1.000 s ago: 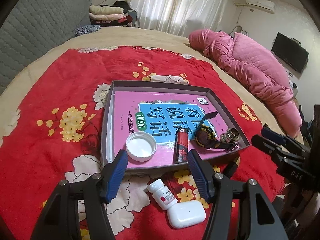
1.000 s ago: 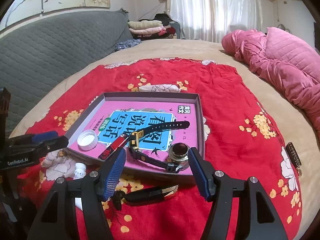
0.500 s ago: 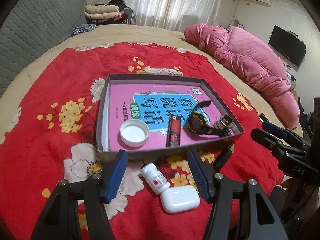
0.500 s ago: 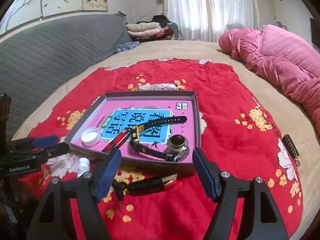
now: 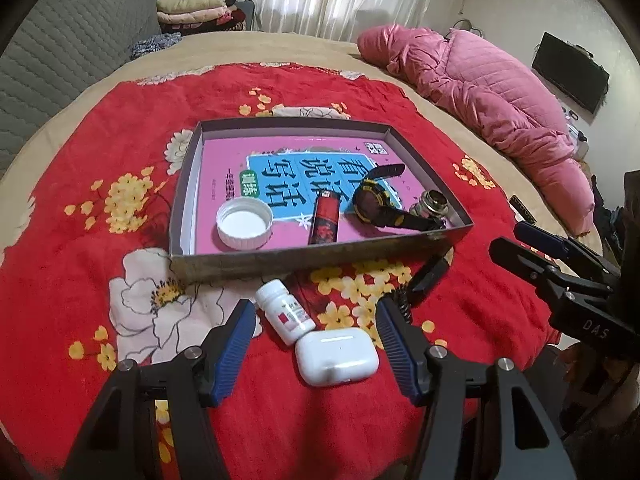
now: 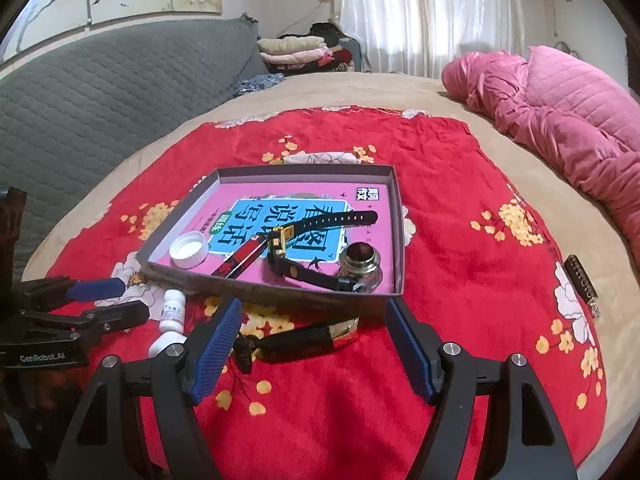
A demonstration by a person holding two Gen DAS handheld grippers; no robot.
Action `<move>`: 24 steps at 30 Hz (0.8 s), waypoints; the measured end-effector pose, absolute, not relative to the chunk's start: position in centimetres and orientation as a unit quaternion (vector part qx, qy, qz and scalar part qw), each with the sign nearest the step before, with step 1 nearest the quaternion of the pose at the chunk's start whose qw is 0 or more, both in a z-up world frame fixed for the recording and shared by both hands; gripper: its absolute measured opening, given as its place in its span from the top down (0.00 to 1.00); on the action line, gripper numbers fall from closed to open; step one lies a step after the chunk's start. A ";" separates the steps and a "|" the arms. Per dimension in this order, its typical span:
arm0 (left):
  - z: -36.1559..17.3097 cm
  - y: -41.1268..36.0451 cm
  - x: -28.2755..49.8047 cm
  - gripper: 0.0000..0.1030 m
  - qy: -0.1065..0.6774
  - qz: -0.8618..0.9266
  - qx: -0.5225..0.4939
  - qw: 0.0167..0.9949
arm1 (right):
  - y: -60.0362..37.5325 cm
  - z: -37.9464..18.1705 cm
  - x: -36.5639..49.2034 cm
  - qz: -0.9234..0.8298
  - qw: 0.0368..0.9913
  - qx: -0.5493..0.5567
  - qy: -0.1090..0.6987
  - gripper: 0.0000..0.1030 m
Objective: Organize rigid objects
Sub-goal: 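Move the left tool toward the white earbuds case while the right tool approaches the black pen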
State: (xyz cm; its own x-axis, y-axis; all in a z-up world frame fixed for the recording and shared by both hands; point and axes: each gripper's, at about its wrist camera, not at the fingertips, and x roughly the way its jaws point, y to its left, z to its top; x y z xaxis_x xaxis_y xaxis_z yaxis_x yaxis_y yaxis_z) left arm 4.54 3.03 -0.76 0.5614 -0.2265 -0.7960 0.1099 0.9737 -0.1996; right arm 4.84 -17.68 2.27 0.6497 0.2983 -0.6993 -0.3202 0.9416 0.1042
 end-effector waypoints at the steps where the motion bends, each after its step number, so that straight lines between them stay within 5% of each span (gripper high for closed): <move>1: -0.8 3.1 4.5 0.40 0.460 -0.095 -0.065 0.880 | -17.7 2.2 4.7 0.170 0.908 -0.013 0.384 0.27; 24: -3.2 1.8 3.5 0.40 0.508 -0.110 -0.068 0.852 | -17.0 0.8 4.0 0.175 0.894 -0.014 0.413 0.27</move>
